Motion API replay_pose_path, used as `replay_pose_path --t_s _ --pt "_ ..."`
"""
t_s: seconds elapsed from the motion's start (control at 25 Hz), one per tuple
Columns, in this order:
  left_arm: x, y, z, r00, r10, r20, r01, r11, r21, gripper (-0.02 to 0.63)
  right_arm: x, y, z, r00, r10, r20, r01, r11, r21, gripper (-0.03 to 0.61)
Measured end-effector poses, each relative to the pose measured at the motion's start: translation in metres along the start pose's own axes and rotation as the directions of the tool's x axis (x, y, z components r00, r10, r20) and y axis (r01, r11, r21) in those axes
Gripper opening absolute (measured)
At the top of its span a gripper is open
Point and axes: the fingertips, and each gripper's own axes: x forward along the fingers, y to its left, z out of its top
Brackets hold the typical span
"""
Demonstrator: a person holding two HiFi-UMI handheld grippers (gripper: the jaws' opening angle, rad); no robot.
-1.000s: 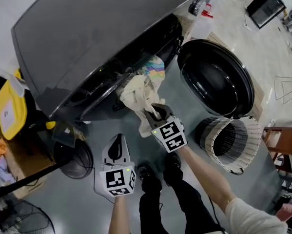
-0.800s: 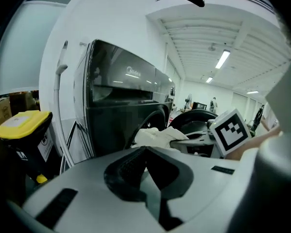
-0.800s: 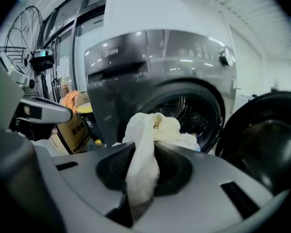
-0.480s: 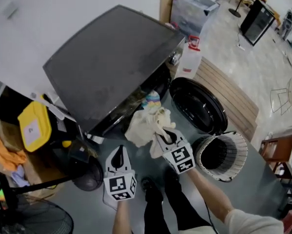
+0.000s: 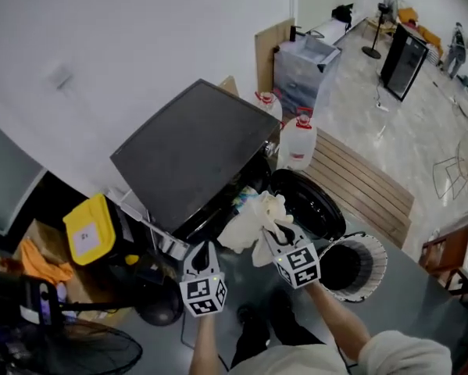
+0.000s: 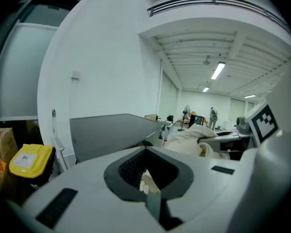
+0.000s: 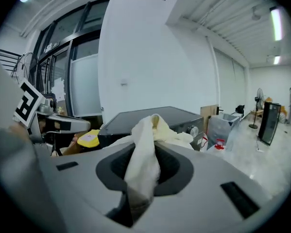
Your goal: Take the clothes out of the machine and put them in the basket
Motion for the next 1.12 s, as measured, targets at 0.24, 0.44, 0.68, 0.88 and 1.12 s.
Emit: replay_pose_path --t_s 0.24,0.44,0.68,0.88,1.12 --pt "-0.023 -0.025 0.052 0.998 -0.037 0.042 0.036 0.999 0.04 0.018 -0.057 -0.004 0.05 0.998 -0.039 0.056 0.04 0.999 -0.021 0.081" --pt "-0.034 -0.055 0.082 0.994 -0.089 0.058 0.085 0.994 0.068 0.018 -0.098 -0.012 0.073 0.992 -0.086 0.09 0.089 0.996 -0.026 0.081" --pt "-0.03 -0.113 0.092 0.978 -0.2 0.053 0.193 0.974 0.12 0.018 -0.154 -0.038 0.065 0.977 -0.188 0.099 0.188 0.982 0.007 0.081" --pt "-0.012 -0.178 0.1 0.941 -0.337 0.041 0.325 0.929 0.176 0.018 -0.212 -0.077 0.043 0.936 -0.337 0.101 0.331 0.941 0.065 0.081" --pt "-0.003 -0.289 0.094 0.848 -0.53 -0.01 0.517 0.821 0.241 0.018 -0.304 -0.119 0.0 0.845 -0.532 0.051 0.521 0.842 0.137 0.081"
